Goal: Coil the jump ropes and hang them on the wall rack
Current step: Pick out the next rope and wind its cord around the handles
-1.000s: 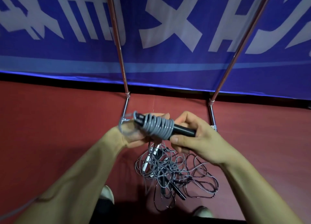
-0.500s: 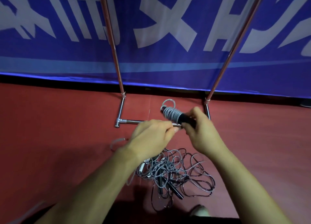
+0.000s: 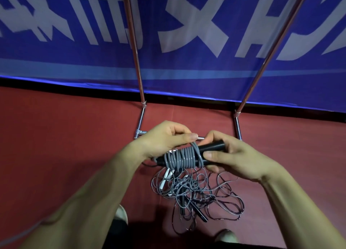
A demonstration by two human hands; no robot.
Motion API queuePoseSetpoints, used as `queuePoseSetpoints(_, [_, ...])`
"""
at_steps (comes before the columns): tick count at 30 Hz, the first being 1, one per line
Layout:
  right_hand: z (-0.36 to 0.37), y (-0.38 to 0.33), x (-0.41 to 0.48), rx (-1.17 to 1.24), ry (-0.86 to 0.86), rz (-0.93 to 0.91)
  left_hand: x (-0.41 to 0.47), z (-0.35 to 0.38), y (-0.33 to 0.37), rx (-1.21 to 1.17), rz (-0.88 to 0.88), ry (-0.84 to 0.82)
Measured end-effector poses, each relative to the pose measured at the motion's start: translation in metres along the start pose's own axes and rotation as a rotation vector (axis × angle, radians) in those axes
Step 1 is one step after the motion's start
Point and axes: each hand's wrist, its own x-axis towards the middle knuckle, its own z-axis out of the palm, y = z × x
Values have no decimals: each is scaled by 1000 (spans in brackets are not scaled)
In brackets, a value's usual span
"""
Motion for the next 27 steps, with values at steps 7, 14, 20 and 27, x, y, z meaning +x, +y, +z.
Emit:
queuePoseSetpoints(7, [13, 1, 18, 444, 101, -219, 16, 11, -43, -523, -267, 186])
queuePoseSetpoints(14, [6, -1, 30, 114, 896, -345, 13, 59, -5, -11, -131, 184])
queuePoseSetpoints(20, [4, 10, 26, -419, 865, -341, 7, 55, -2, 399, -80, 397])
queuePoseSetpoints(27, [4, 10, 28, -327, 785, -314, 4, 41, 0, 663, -89, 464])
